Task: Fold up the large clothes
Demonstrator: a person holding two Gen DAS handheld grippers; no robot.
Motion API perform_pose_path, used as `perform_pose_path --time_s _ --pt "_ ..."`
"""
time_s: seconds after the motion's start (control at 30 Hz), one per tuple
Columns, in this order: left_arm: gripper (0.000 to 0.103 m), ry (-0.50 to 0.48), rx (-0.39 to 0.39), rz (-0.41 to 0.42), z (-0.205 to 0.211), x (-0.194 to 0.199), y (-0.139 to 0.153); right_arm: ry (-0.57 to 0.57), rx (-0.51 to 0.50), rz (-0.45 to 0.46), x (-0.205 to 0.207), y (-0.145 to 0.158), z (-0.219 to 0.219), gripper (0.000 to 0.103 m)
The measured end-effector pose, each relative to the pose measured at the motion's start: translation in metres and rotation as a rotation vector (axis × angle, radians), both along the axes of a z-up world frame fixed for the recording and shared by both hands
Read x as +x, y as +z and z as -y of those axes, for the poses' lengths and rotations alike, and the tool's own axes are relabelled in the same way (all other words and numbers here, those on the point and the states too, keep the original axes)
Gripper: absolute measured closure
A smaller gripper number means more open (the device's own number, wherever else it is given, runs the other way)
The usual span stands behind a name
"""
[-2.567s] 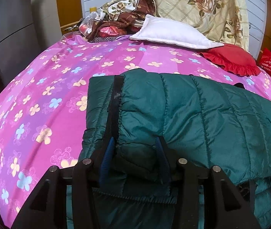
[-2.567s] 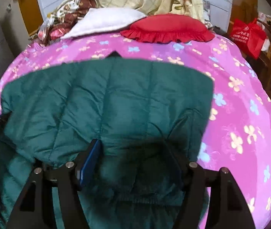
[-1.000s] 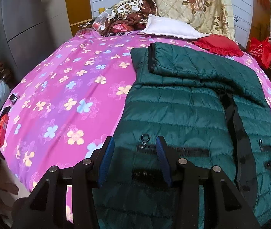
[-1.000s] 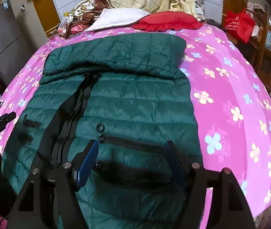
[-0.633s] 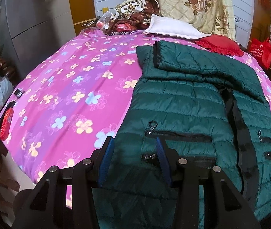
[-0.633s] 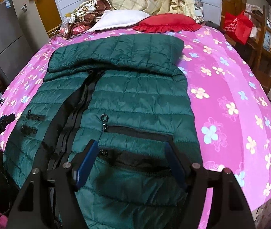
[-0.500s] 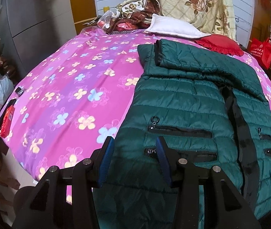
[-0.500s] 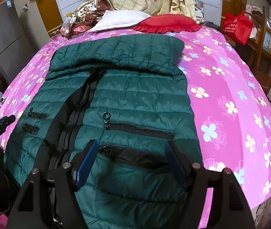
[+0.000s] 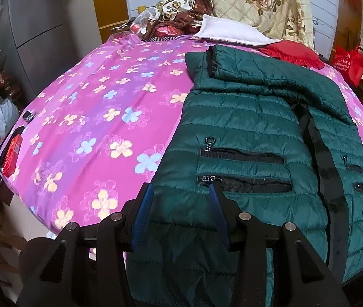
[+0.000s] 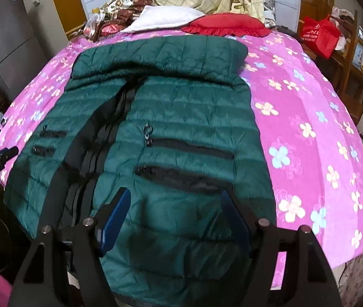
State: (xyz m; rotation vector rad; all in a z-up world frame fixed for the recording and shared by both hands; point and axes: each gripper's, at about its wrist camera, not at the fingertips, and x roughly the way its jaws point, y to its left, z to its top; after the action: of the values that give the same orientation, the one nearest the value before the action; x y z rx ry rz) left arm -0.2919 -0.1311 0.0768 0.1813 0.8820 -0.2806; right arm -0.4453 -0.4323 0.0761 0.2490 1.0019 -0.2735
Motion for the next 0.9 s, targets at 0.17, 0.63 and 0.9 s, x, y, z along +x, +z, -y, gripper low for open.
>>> perform_pose_path --time_s 0.17,0.63,0.9 --pt "0.078 -0.001 0.003 -0.002 -0.003 -0.005 -0.001 0.0 0.002 -0.012 -0.009 -0.003 -0.003 0.026" --pt "0.078 0.0 0.013 -0.026 -0.013 -0.017 -0.01 0.007 0.008 -0.036 -0.025 -0.01 -0.009 0.026" --pt "0.078 0.001 0.011 -0.035 -0.017 -0.019 -0.012 0.014 0.006 -0.04 -0.028 -0.01 -0.012 0.026"
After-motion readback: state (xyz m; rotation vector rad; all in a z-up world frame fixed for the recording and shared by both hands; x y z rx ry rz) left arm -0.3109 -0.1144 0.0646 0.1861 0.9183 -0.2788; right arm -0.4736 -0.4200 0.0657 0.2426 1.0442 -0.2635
